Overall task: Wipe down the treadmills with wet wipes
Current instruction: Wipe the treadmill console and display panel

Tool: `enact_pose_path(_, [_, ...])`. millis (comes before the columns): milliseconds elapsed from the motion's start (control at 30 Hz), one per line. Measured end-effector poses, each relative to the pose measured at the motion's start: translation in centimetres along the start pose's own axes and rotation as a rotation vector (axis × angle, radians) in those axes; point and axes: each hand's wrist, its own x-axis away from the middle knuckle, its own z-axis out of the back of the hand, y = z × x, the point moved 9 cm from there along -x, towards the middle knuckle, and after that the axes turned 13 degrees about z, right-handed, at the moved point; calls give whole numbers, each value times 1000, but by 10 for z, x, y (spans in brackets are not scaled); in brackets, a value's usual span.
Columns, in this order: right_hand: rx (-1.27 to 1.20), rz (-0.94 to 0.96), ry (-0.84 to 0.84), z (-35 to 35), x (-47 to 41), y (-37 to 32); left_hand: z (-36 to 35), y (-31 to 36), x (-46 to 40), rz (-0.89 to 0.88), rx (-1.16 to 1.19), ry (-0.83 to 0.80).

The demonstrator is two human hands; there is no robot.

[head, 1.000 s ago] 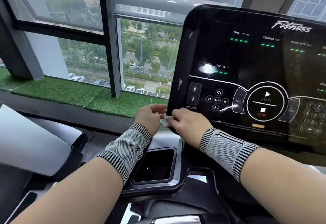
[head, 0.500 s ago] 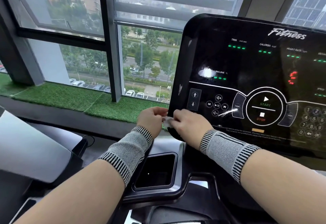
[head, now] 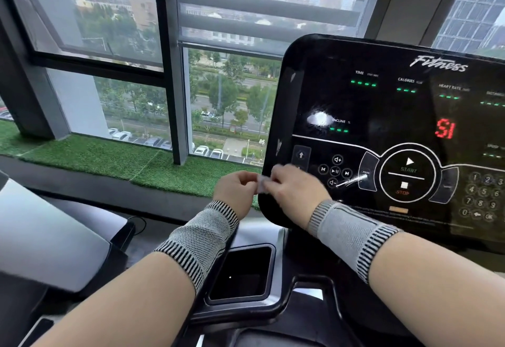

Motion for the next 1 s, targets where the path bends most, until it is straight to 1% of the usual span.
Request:
enact_pose_path(33, [6, 65, -78, -8, 1, -12, 0, 1, 0, -8, -11, 6])
enact_pose_path(67, [77, 131, -106, -13, 4, -15, 0, 3, 0, -11, -14, 6])
enact_pose_path(100, [154, 163, -40, -6, 4, -11, 0, 3, 1, -13, -12, 1])
enact_pose_path(167, [104, 90, 6, 8, -4, 2, 0, 3, 1, -3, -6, -5])
enact_pose_path(200, [99, 15, -25, 10, -5, 9, 0, 2, 0, 4, -6, -4])
enact_pose_path(233, [120, -5, -33, 7, -2, 9, 0, 2, -1, 4, -11, -2])
enact_pose_path(333, [70, 87, -44, -1, 3, -15, 0, 5, -1, -16, -31, 4])
enact_pose_path(367, [122, 157, -5, 0, 3, -17, -1, 5, -2, -19, -29, 5])
enact_pose_path(400, [141, 139, 25, 2, 2, -9, 0, 5, -1, -23, -24, 5])
enact_pose_path(467, [106, 65, 62, 10, -1, 3, 0, 6, -1, -27, -24, 9])
enact_pose_path(500, [29, -29, 110, 14, -1, 11, 1, 6, -2, -31, -18, 14])
enact_pose_path(533, [-41, -99, 90, 11, 2, 15, 1, 7, -3, -40, -6, 14])
enact_pose_path(567, [-88, -59, 64, 8, 3, 6, 0, 8, -3, -46, 0, 12])
enact_pose_path(600, [-33, 29, 30, 3, 2, -5, -1, 10, -3, -50, -6, 11])
enact_pose_path(633, [47, 108, 34, 1, 3, -11, -1, 11, -2, -53, -13, 12])
enact_pose_path(733, [111, 63, 18, 11, -6, 10, -2, 11, -3, -45, 9, 2])
enact_pose_path(767, [103, 59, 86, 16, -7, 15, -2, 10, -2, -34, 18, 1])
enact_pose_path(833, [151, 114, 89, 9, -4, 8, -2, 10, -3, -33, 11, 6])
enact_pose_path(867, [124, 117, 57, 1, -2, 5, -2, 11, -3, -43, -7, 13])
enact_pose_path(900, [46, 112, 37, -2, -1, 0, -2, 12, -3, -48, -24, 20])
enact_pose_path(933, [45, 110, -10, -3, -2, 0, -2, 13, -3, -52, -25, 24])
enact_pose_path(967, [67, 94, 15, 4, -6, 6, -2, 14, -3, -50, -17, 26])
enact_pose_path(1000, [85, 81, 92, 14, -9, 13, -1, 15, -3, -48, -1, 25])
